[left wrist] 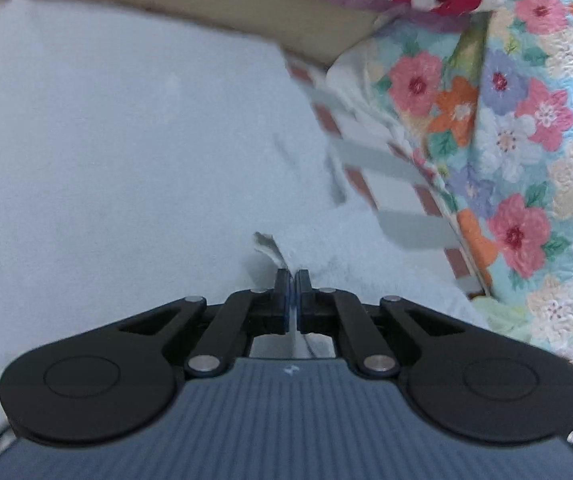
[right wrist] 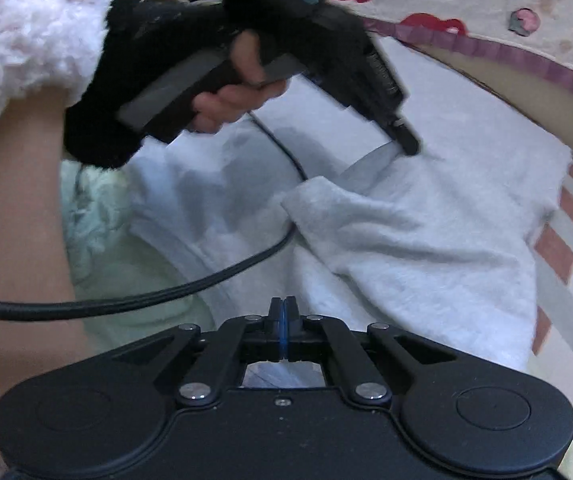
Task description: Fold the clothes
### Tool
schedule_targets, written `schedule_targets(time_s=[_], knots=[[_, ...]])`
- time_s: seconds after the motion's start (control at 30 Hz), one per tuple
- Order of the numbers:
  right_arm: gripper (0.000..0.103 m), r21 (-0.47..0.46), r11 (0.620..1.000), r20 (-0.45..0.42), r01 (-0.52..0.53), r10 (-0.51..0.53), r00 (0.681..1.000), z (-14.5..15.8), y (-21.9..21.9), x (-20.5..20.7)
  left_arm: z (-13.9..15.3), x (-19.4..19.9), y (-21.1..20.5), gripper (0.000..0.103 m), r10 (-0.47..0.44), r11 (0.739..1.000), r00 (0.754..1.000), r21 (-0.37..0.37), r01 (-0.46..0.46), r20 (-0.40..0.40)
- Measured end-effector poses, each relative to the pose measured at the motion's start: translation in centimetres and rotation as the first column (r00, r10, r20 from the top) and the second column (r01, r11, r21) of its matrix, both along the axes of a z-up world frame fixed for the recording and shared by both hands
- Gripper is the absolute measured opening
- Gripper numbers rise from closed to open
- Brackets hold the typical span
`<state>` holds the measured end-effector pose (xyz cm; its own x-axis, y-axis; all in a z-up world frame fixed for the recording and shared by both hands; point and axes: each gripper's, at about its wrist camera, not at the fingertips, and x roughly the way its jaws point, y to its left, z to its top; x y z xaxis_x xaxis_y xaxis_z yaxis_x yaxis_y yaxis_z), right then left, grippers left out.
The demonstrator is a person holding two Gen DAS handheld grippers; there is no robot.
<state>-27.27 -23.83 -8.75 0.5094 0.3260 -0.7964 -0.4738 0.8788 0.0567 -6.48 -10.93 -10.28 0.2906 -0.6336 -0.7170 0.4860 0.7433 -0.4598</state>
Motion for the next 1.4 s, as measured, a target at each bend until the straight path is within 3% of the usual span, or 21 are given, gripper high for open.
schedule_targets(time_s=[0.1,0.13,0.17,0.23,0.3,0.37,0.43,0.47,0.53,0.57,0.6,0.63,0.77,0.9,0.97,1.03,1.1,1.13,1.17,1.3,1.4], knots=[[0.007,0.042,0.994,0.076,0.101,-0.104,0.992,2.2,-1.1,-0.6,0.4,-1.2,-0.1,0.028,-0.002,0.999,1.0,0.047,0.001,0.026],[0.012,-0.01,0.994,0.109,0.105,-0.104,0.989,2.9,-1.1,-0.8,0.8,-1.7,0.0,0.047,-0.019,0.999,0.999,0.03,0.018,0.03],[0.016,-0.074,0.991,0.136,0.109,-0.098,0.986,3.6,-1.2,-0.9,1.2,-2.3,0.2,0.054,-0.05,0.999,0.999,-0.012,0.05,0.02],[0.039,-0.175,0.974,0.142,0.142,-0.117,0.983,4.2,-1.7,-1.2,2.1,-3.3,0.2,0.055,-0.159,0.983,0.987,-0.097,0.157,-0.018],[0.048,-0.255,0.953,0.127,0.162,-0.133,0.983,4.5,-2.4,-1.6,2.3,-3.9,-0.1,0.062,-0.256,0.96,0.964,-0.131,0.246,-0.068],[0.049,-0.296,0.942,0.097,0.158,-0.134,0.986,3.9,-2.8,-1.9,1.6,-4.6,-0.6,0.062,-0.297,0.953,0.95,-0.093,0.289,-0.099],[0.054,-0.332,0.928,0.088,0.169,-0.148,0.985,3.0,-2.8,-1.9,0.7,-5.3,-1.0,0.055,-0.323,0.946,0.94,-0.038,0.321,-0.107],[0.054,-0.336,0.922,0.088,0.191,-0.171,0.981,2.5,-3.1,-1.9,0.3,-5.7,-1.1,0.032,-0.329,0.944,0.939,-0.003,0.331,-0.095],[0.058,-0.329,0.913,0.092,0.243,-0.225,0.97,1.9,-3.9,-1.8,-0.1,-6.3,-0.8,0.001,-0.338,0.941,0.937,0.002,0.34,-0.083],[0.055,-0.293,0.919,0.088,0.264,-0.249,0.964,2.0,-4.4,-1.9,0.1,-6.3,-0.4,0.001,-0.334,0.943,0.938,-0.035,0.332,-0.096],[0.02,-0.243,0.928,0.082,0.283,-0.271,0.959,2.4,-5.0,-2.1,0.3,-6.3,0.0,0.001,-0.33,0.943,0.938,-0.072,0.324,-0.109],[0.005,-0.193,0.934,0.074,0.301,-0.293,0.953,2.8,-5.5,-2.2,0.4,-6.3,0.4,0.001,-0.327,0.943,0.937,-0.109,0.314,-0.122],[0.005,-0.057,0.908,0.029,0.414,-0.413,0.91,3.9,-8.2,-3.5,0.8,-6.8,2.1,0.001,-0.333,0.928,0.923,-0.242,0.284,-0.194],[0.004,-0.114,0.899,-0.007,0.424,-0.427,0.904,2.4,-7.8,-3.7,-1.2,-7.5,1.5,0.003,-0.334,0.94,0.903,-0.166,0.298,-0.269],[0.005,-0.143,0.896,-0.003,0.42,-0.425,0.905,2.2,-7.4,-3.5,-1.4,-8.0,1.4,0.004,-0.332,0.943,0.907,-0.126,0.309,-0.258],[0.006,-0.132,0.89,-0.018,0.436,-0.442,0.897,2.5,-7.8,-3.7,-0.8,-8.4,2.0,0.011,-0.333,0.942,0.915,-0.114,0.315,-0.228],[0.016,-0.112,0.881,-0.04,0.459,-0.465,0.884,3.4,-8.3,-4.3,-0.2,-8.4,2.6,0.027,-0.324,0.946,0.925,-0.077,0.315,-0.196],[0.02,-0.1,0.876,-0.059,0.471,-0.478,0.876,4.0,-8.6,-4.5,0.1,-8.3,3.0,0.048,-0.313,0.95,0.932,-0.057,0.308,-0.183],[0.023,-0.093,0.872,-0.057,0.481,-0.487,0.871,4.7,-8.8,-4.5,0.4,-8.0,3.9,0.057,-0.288,0.957,0.941,-0.043,0.285,-0.175],[0.043,0.042,0.86,0.021,0.508,-0.509,0.86,8.7,-9.6,-4.0,1.8,-6.8,7.1,0.057,-0.188,0.981,0.972,0.014,0.192,-0.141],[0.044,0.212,0.865,0.037,0.455,-0.472,0.881,10.3,-9.2,-0.2,2.9,-5.9,10.3,0.057,-0.081,0.996,0.99,0.035,0.085,-0.113]])
